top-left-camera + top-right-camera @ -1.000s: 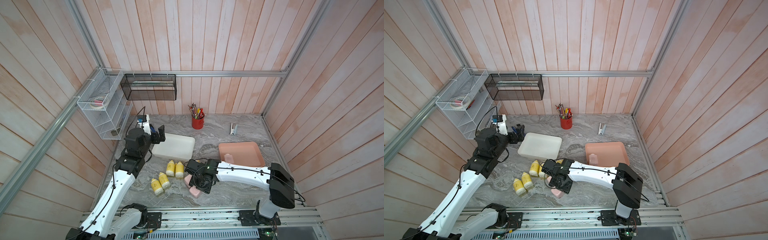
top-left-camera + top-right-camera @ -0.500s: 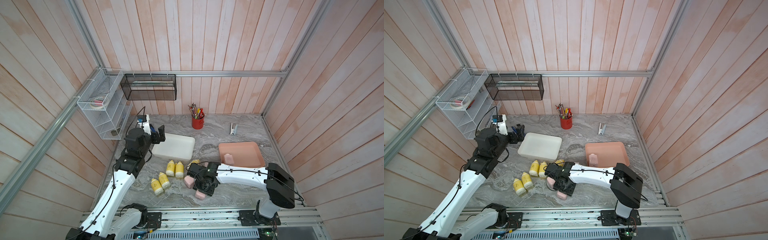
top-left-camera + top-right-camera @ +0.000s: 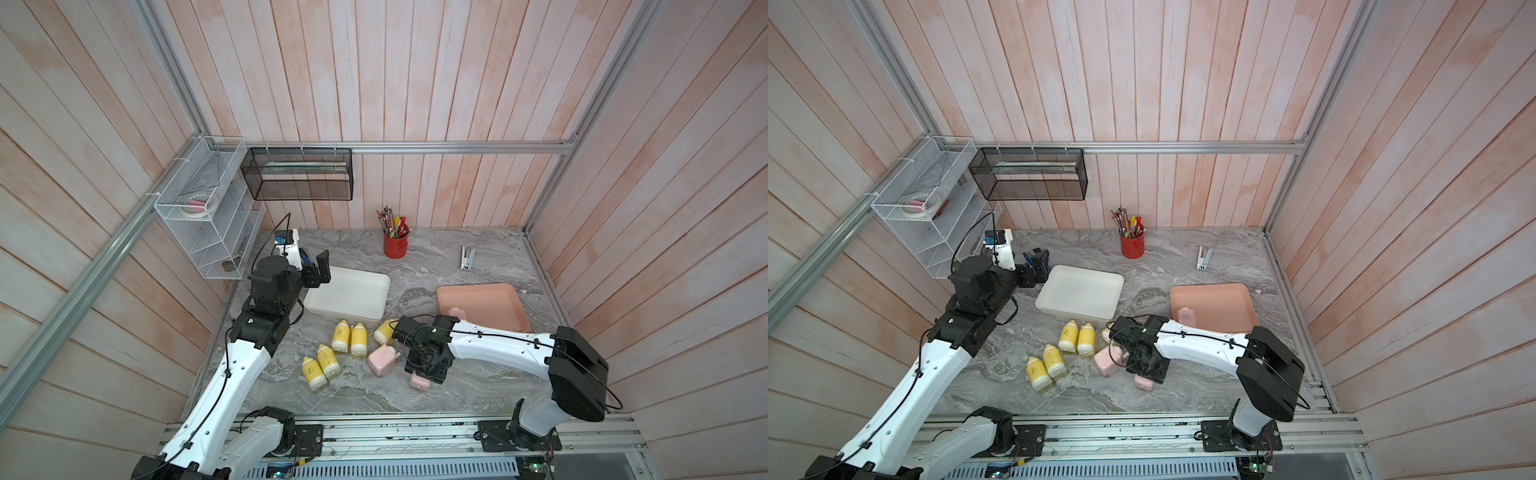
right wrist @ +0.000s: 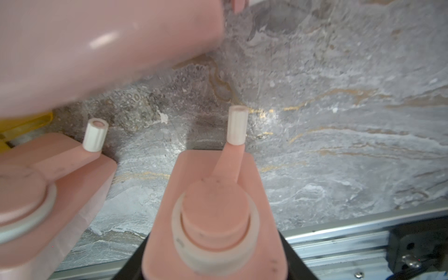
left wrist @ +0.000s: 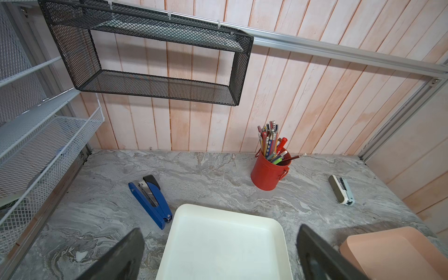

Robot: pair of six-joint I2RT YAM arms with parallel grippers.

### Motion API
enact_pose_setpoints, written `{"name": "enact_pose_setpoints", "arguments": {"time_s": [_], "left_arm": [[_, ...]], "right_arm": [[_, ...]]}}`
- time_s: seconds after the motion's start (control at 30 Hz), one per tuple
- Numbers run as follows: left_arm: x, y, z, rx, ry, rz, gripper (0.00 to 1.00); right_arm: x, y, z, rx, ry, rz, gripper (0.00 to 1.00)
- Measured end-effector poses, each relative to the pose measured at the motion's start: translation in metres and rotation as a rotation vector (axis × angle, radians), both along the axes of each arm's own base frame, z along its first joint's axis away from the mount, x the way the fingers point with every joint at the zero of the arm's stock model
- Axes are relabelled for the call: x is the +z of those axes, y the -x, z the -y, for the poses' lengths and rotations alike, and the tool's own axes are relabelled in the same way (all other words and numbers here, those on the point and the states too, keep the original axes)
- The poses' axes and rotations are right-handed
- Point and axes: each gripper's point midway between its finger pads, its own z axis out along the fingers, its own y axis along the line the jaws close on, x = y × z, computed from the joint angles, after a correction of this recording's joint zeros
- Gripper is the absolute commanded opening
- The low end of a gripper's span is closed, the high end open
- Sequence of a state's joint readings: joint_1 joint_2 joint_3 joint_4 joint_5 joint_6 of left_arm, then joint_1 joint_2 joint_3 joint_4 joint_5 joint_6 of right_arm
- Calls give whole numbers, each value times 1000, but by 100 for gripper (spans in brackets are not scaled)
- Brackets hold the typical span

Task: Place the pencil sharpeners by color into the storage box
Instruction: Pick up the pencil sharpener from the center of the board.

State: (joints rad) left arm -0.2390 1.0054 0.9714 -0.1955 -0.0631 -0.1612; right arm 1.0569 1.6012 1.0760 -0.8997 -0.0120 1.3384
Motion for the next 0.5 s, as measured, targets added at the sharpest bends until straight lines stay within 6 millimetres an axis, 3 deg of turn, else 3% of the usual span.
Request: {"name": "enact_pose_setpoints", "arguments": {"time_s": [0.5], "left_arm": [[-6, -3, 2, -6, -3, -16, 100]], "right_arm": [[-7, -3, 1, 276, 24, 0, 54]]}}
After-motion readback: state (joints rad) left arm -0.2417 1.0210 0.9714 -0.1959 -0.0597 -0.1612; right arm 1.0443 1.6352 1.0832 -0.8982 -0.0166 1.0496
